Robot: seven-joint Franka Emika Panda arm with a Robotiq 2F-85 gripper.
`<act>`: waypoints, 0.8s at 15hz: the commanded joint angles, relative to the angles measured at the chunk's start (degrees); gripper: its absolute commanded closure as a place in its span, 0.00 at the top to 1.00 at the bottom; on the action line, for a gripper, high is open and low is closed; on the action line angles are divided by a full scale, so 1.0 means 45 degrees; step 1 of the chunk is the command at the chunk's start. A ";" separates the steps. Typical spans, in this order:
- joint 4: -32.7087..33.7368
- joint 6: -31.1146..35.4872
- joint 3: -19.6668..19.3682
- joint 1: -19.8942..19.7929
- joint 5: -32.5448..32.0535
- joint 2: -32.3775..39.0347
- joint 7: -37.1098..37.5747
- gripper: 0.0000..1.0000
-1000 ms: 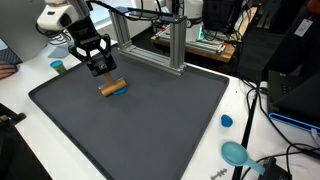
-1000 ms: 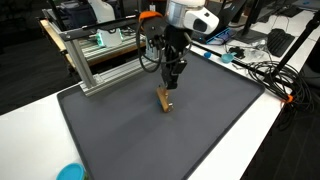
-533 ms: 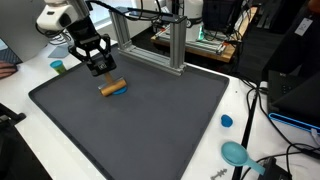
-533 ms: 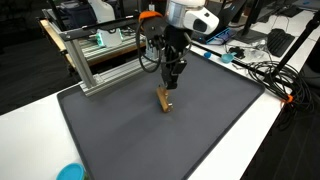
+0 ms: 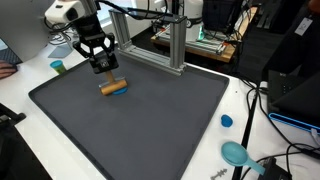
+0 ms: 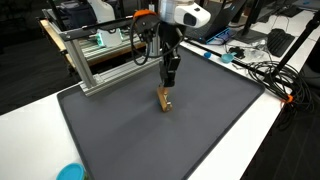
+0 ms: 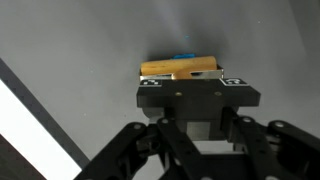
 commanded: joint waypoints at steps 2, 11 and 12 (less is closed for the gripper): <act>-0.1488 0.0788 0.0037 -0.0316 0.0519 -0.1071 -0.0302 0.21; -0.1420 -0.0757 -0.0083 -0.0782 0.1103 -0.1801 -0.2345 0.21; -0.1576 -0.0508 -0.0034 -0.0772 0.1212 -0.1743 -0.2702 0.21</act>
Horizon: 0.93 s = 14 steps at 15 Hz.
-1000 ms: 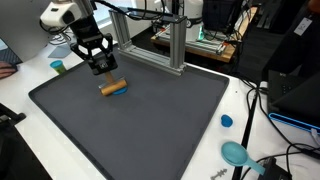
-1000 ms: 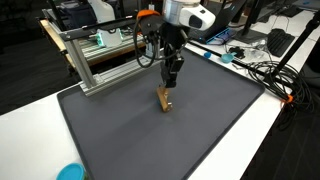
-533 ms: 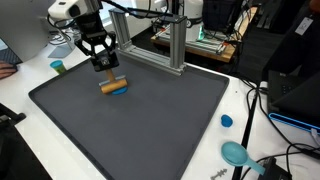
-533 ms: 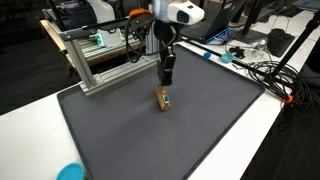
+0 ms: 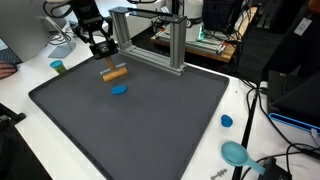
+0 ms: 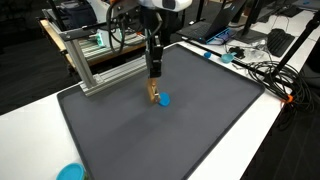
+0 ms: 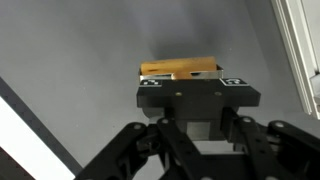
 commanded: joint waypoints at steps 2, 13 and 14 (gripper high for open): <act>-0.0227 0.0215 -0.0155 0.0211 0.0250 0.0017 -0.0506 0.46; -0.1623 0.2576 0.0008 0.0112 0.0858 -0.0467 -0.0401 0.21; -0.1818 0.2795 0.0117 -0.0020 0.1240 -0.0606 -0.0699 0.21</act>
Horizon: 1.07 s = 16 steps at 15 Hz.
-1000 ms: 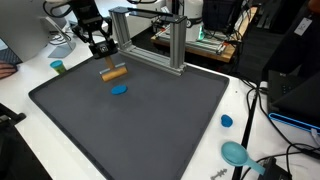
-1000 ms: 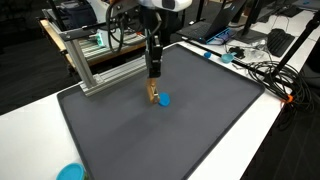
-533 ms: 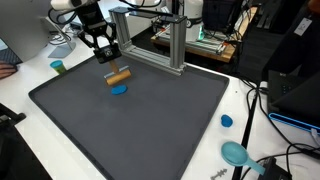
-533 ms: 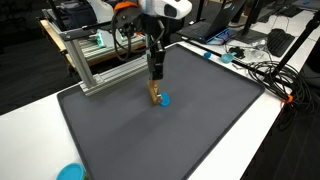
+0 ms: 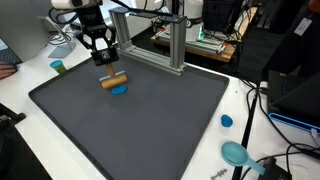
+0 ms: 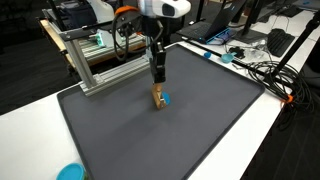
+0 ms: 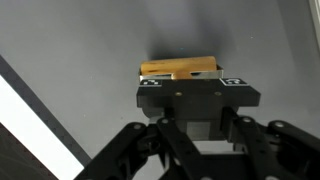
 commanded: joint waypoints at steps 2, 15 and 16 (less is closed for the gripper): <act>-0.0612 0.0388 0.0250 -0.0285 0.1667 -0.0602 -0.1109 0.21; -0.0155 0.0291 0.0003 -0.0015 0.1445 0.0424 -0.0871 0.21; -0.0035 0.0205 0.0002 -0.0018 0.1446 0.0560 -0.0844 0.21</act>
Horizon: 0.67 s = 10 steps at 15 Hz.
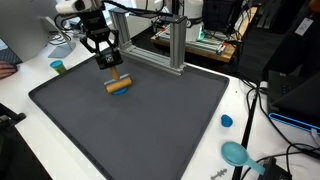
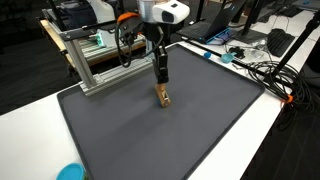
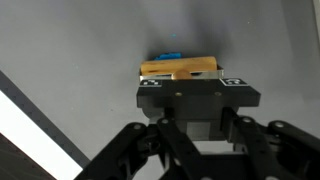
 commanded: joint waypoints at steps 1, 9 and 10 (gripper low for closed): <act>0.0172 0.0033 -0.0053 0.0022 0.0200 0.0461 -0.0052 0.21; 0.0682 -0.0655 0.0202 -0.0135 0.0831 0.1298 -0.0511 0.21; 0.0784 -0.0697 0.0207 -0.0145 0.0913 0.1397 -0.0524 0.21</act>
